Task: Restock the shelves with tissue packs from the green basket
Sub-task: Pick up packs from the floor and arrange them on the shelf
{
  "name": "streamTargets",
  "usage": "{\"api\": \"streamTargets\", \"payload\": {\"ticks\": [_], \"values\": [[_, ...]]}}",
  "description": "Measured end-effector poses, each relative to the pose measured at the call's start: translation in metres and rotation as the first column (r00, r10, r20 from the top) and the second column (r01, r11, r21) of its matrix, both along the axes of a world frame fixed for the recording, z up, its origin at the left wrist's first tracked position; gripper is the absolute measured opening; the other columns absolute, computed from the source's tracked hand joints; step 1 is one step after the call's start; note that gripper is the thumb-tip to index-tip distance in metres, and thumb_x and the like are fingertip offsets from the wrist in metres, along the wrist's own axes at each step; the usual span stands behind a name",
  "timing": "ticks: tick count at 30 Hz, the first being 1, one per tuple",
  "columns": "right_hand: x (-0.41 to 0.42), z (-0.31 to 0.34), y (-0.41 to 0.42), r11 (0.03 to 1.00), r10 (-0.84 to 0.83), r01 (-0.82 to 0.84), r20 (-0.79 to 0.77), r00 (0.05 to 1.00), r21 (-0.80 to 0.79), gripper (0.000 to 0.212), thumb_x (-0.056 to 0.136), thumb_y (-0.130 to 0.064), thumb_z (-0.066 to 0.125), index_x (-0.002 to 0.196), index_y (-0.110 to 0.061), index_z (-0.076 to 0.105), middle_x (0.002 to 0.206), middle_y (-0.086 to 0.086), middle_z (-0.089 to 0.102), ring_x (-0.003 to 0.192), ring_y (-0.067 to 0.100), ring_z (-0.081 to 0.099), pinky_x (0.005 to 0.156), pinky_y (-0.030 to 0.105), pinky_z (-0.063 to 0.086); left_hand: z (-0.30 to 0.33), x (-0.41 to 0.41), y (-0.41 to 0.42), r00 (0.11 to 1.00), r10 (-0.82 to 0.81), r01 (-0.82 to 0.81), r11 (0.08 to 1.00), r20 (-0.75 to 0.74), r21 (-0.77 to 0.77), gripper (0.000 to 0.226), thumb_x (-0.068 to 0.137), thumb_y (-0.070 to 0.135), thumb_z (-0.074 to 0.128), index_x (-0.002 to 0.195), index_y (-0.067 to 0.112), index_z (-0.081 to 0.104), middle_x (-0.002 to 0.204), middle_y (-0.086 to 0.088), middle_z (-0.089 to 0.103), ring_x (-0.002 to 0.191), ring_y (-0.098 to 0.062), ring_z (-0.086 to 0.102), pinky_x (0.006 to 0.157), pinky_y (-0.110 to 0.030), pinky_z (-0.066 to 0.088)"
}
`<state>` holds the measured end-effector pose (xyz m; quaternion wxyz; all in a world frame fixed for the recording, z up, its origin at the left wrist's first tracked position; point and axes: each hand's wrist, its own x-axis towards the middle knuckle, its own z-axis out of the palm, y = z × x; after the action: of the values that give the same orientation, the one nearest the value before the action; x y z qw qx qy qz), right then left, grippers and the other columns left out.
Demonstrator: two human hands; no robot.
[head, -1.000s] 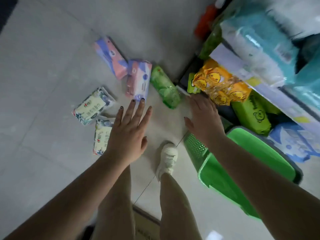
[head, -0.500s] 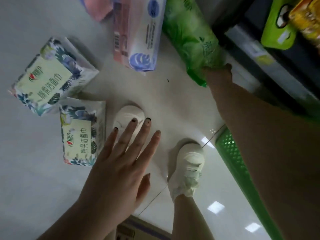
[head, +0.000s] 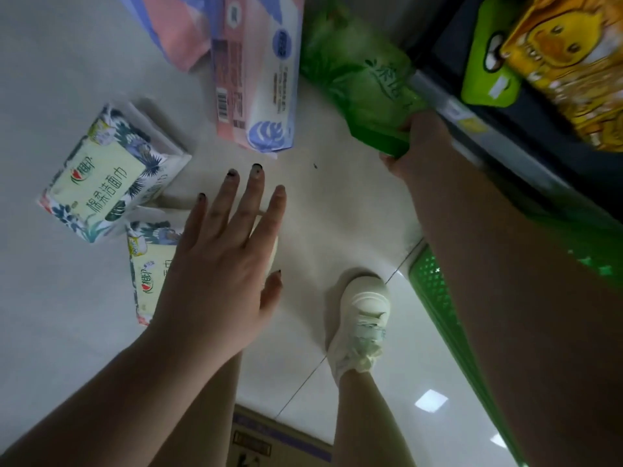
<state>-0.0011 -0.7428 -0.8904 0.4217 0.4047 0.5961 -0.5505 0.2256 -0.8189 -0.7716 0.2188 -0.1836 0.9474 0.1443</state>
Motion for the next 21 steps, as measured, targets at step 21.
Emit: {"api": "streamTargets", "payload": {"ticks": [21], "values": [[0.063,0.27,0.017,0.971,0.064,-0.021,0.176,0.982,-0.238,0.022,0.079,0.005,0.023,0.067,-0.009,0.035,0.065,0.006,0.035,0.036,0.013,0.034,0.034,0.01,0.021,0.147,-0.012,-0.001,0.993,0.077,-0.083,0.994,0.086,0.068,0.095,0.061,0.041,0.08,0.138,0.002,0.041,0.144,-0.02,0.039,0.13,-0.039,0.041,0.1,-0.056,0.034]]}}
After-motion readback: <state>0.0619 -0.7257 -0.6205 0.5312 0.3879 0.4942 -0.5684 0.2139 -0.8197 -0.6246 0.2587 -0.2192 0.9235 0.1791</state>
